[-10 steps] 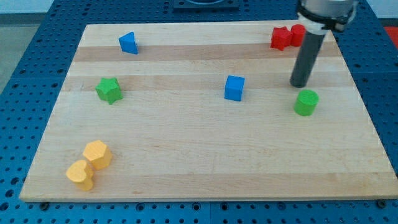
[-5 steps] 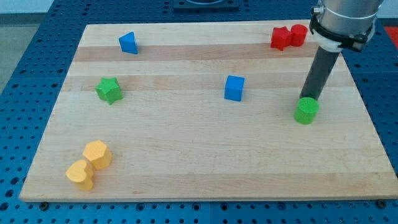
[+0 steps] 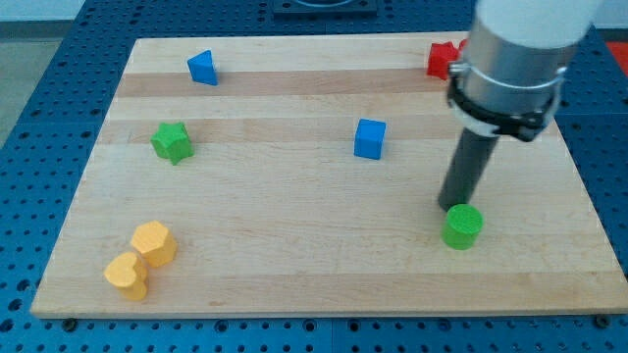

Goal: Push the green circle towards the bottom right corner

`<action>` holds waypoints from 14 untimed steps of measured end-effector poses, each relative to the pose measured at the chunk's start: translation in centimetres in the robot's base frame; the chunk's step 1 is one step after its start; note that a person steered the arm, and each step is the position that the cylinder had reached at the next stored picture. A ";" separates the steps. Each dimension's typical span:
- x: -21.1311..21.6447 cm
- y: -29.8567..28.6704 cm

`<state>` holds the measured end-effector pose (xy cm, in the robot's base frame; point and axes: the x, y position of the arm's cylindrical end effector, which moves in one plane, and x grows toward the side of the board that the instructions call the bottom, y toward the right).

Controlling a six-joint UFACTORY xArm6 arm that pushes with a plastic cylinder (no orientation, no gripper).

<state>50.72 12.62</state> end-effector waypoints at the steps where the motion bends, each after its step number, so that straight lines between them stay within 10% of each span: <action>1: 0.1 -3.0; 10: 1.6 3.8; 14: -3.0 -30.7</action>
